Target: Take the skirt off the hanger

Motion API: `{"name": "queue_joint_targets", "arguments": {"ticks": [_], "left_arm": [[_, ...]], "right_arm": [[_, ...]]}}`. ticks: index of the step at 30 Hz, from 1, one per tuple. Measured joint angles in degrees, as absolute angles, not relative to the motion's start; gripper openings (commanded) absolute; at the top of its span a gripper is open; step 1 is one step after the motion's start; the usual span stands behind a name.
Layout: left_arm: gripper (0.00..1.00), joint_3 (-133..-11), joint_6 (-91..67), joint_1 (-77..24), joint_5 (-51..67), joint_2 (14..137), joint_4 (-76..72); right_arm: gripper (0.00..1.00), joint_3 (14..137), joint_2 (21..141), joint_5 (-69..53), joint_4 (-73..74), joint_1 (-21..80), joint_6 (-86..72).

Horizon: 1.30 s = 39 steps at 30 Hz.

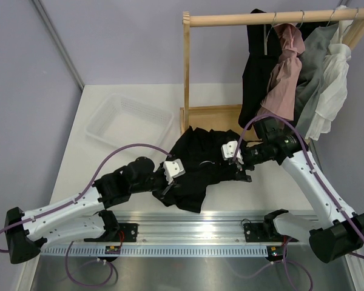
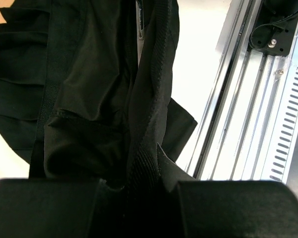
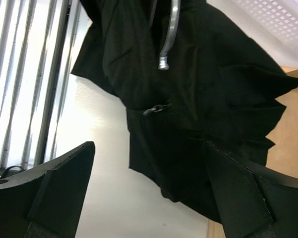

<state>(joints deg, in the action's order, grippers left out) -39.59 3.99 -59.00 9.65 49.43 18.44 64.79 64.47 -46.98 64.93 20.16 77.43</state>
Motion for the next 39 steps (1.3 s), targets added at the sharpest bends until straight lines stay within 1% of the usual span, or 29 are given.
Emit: {"name": "queue_joint_targets", "arguments": {"ticks": [2, 3, 6, 7, 8, 10, 13, 15, 16, 19, 22, 23, 31, 36, 39], "left_arm": [[0.0, -39.59, 4.01, -58.98, 9.67, 49.43, 18.9], [0.0, -39.59, 4.01, -58.96, 9.67, 49.41, 19.16], [0.0, -39.59, 4.08, -58.96, 9.65, 49.19, 20.03], [0.0, -39.59, 4.16, -58.96, 9.67, 49.1, 20.14], [0.0, -39.59, 4.23, -58.96, 9.65, 49.1, 20.16], [0.0, -39.59, 4.27, -58.96, 9.63, 49.1, 20.32], [0.0, -39.59, 4.27, -58.96, 9.58, 49.1, 20.62], [0.0, -39.59, 4.29, -58.96, 9.47, 48.95, 20.78], [0.0, -39.59, 4.29, -58.96, 9.32, 48.73, 20.95], [0.0, -39.59, 4.27, -58.94, 8.75, 47.68, 21.15], [0.0, -39.59, 4.23, -58.89, 8.19, 46.35, 21.21], [0.0, -39.59, 4.23, -58.89, 7.97, 45.87, 21.23], [0.0, -39.59, 3.09, -58.7, 4.43, 42.68, 22.79], [0.0, -39.59, 1.78, -58.72, 2.72, 40.18, 19.84], [0.0, -39.59, 1.23, -58.72, 2.68, 39.18, 18.79]], "right_arm": [[0.95, 65.04, 65.56, -47.22, 63.2, 20.16, 77.3], [0.87, 65.08, 65.84, -47.22, 62.06, 20.16, 77.17], [0.69, 65.89, 66.65, -47.62, 60.62, 20.16, 76.14], [0.59, 66.35, 67.02, -47.75, 60.55, 20.16, 75.79], [0.55, 66.74, 67.35, -47.94, 60.45, 20.16, 75.44], [0.48, 67.02, 67.85, -48.88, 60.18, 20.16, 74.39], [0.46, 67.02, 68.31, -49.6, 60.18, 20.16, 73.58], [0.42, 67.02, 68.69, -50.22, 60.18, 20.16, 73.25], [0.39, 67.0, 68.84, -50.46, 60.16, 20.16, 73.1], [0.33, 67.0, 69.36, -50.85, 60.2, 20.16, 72.77], [0.12, 67.0, 69.93, -51.86, 60.27, 20.16, 72.69], [0.0, 67.0, 70.15, -52.1, 60.31, 20.16, 72.69], [0.0, 65.8, 68.71, -51.29, 57.84, 18.65, 69.23], [0.0, 65.76, 66.37, -58.06, 58.74, 10.41, 68.53], [0.0, 65.6, 65.98, -59.64, 59.27, 8.19, 68.14]]}}
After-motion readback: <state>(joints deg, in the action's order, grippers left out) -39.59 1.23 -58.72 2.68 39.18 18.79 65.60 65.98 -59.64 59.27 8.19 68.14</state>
